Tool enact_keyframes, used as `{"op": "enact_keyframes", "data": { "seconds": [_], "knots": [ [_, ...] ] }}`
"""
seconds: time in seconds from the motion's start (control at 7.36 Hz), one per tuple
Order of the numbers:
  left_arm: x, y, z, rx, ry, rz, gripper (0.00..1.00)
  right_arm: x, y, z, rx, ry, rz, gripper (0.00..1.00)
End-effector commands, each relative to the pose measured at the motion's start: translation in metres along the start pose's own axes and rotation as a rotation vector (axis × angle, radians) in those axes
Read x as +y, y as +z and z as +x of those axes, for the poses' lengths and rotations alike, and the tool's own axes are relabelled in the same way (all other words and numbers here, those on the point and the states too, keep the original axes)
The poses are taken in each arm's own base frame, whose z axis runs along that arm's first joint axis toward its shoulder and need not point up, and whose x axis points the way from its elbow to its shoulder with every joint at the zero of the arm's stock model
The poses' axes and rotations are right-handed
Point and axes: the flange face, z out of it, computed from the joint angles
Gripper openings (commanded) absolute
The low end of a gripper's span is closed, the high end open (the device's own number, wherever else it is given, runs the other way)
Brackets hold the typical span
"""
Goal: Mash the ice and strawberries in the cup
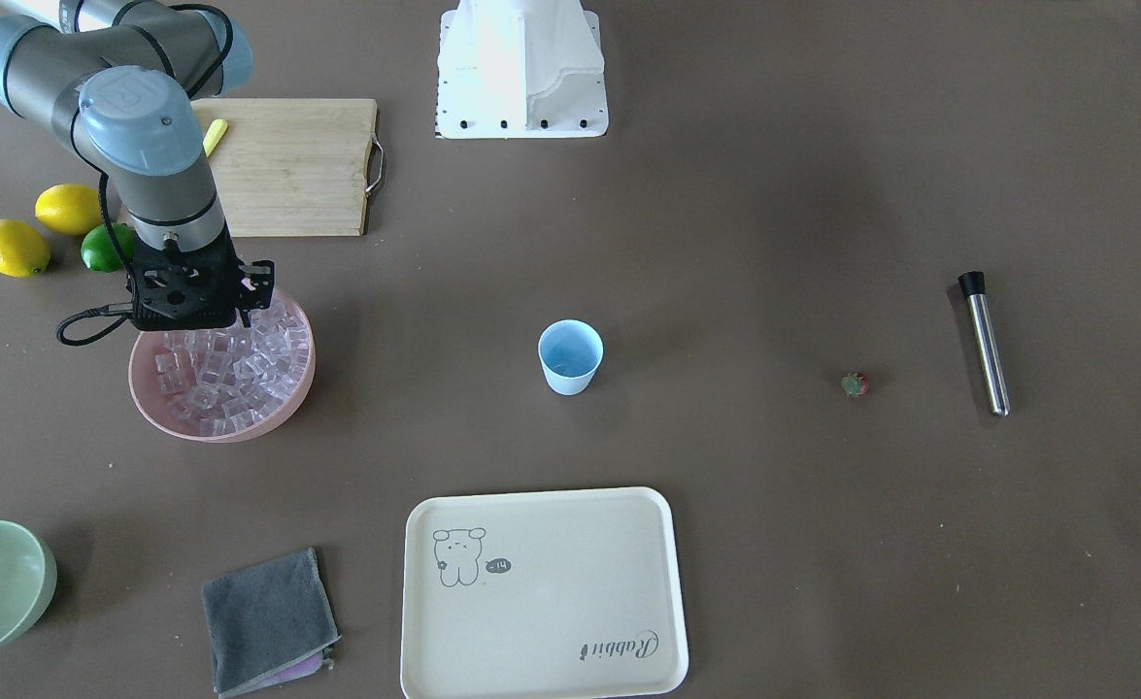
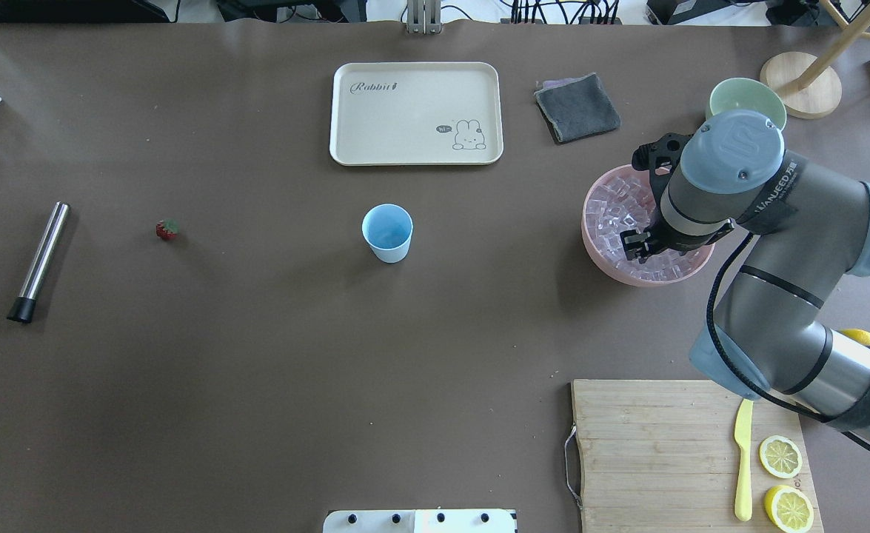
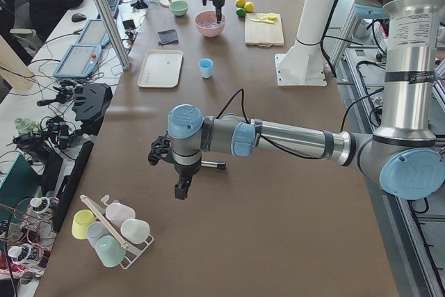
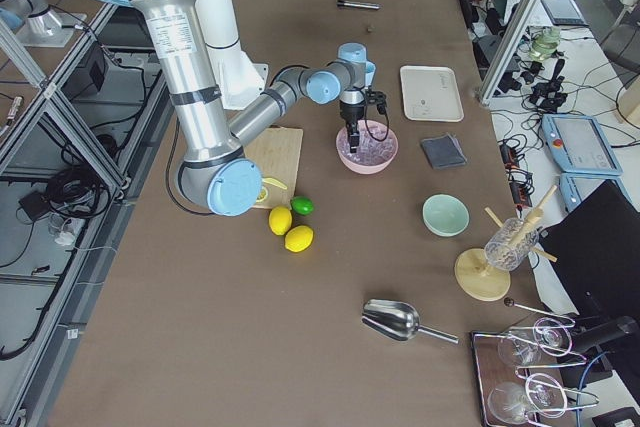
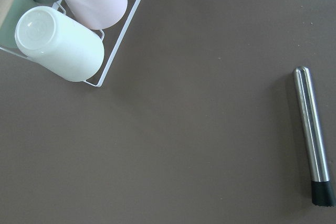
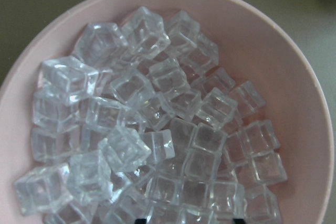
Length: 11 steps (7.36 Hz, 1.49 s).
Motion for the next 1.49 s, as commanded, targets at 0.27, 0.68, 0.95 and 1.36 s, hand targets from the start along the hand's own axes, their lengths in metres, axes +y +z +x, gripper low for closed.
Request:
{"op": "enact_keyframes", "data": {
  "seconds": [0.27,0.68,0.95,1.36],
  "knots": [
    [0.0002,-0.0012,0.0011,0.0,0.002,0.002,0.98,-0.0018,0.0024,0.0008,0.002,-0.018,-0.005,0.29],
    [0.0006,0.0022,-0.002,0.001,-0.003,-0.005,0.99,-0.0031,0.0018,0.0026,0.007,-0.029,-0.001,0.24],
    [0.0004,0.0017,-0.0015,0.0,-0.002,-0.003,0.99,-0.0065,-0.0008,0.0076,0.004,-0.026,-0.001,0.25],
    [0.0005,0.0021,-0.0019,0.0,-0.002,-0.003,0.98,-0.0092,0.0016,0.0017,0.01,-0.015,0.0,0.71]
  ]
}}
